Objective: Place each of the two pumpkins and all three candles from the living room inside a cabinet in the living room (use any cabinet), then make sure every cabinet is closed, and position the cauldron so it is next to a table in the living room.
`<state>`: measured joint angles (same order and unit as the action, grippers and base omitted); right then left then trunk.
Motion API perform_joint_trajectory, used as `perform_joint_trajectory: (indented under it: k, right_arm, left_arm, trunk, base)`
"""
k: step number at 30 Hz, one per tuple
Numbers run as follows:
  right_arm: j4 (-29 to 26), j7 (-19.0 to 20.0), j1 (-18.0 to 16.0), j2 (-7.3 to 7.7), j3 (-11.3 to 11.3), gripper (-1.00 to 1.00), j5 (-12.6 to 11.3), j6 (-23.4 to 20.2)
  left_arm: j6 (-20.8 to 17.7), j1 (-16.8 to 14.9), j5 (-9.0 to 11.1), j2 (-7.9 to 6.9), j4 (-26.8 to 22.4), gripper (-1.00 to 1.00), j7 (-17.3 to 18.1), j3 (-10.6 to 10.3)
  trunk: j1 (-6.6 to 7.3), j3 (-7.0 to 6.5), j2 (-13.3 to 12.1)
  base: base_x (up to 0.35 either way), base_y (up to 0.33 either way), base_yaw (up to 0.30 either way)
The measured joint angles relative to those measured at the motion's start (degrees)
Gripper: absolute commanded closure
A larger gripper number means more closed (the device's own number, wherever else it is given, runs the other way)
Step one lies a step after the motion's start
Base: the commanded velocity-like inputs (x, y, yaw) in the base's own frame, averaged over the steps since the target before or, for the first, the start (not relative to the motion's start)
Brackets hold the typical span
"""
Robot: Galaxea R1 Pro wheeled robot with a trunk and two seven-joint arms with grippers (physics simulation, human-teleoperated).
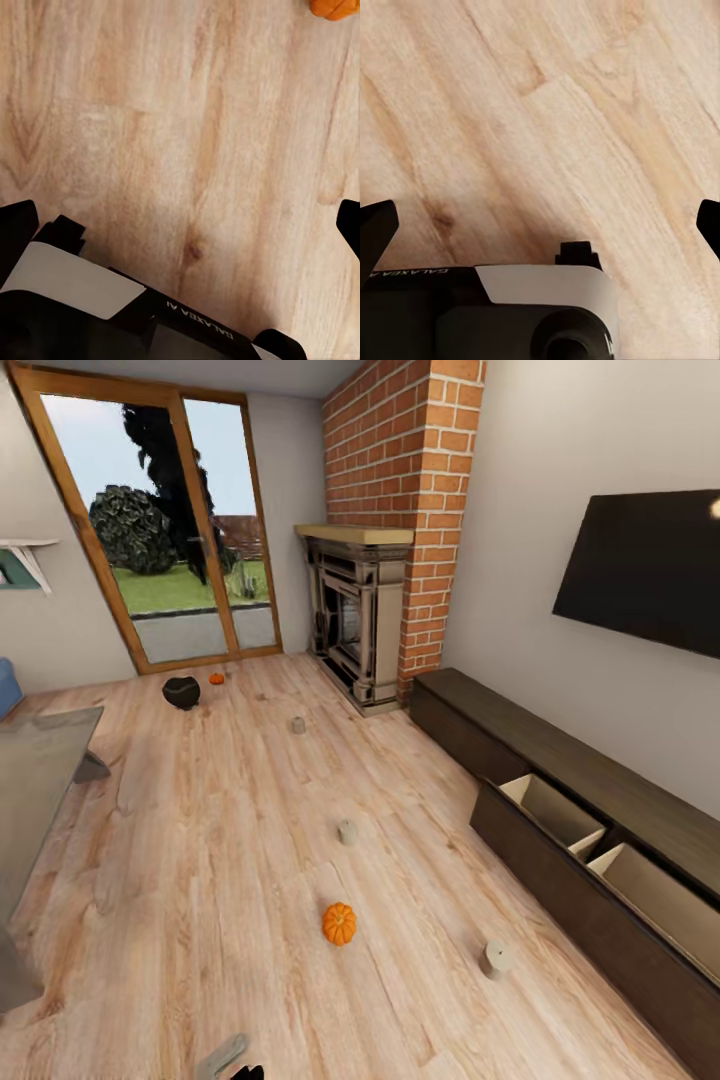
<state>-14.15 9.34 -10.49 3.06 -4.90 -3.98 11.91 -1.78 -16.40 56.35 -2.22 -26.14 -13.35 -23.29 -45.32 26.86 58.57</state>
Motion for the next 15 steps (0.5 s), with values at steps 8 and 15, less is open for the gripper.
perform_joint_trajectory:
  k: [8,15]
  right_arm:
    - [-0.02,0.00,0.02,0.02,0.00,-1.00,0.00,0.00]
    - [-0.08,0.00,-0.01,0.02,0.00,-1.00,0.00,0.08]
  left_arm:
    - [-0.01,0.00,0.03,0.00,0.00,-1.00,0.00,-0.07]
    - [-0.07,0.00,0.14,0.01,0.00,-1.00,0.00,-0.07]
  trunk:
    - [0.01,0.00,0.00]
    - [0.01,0.00,0.00]
  base:
    - [0.139,0.281,0.276]
    - [0.182,0.259,0.276]
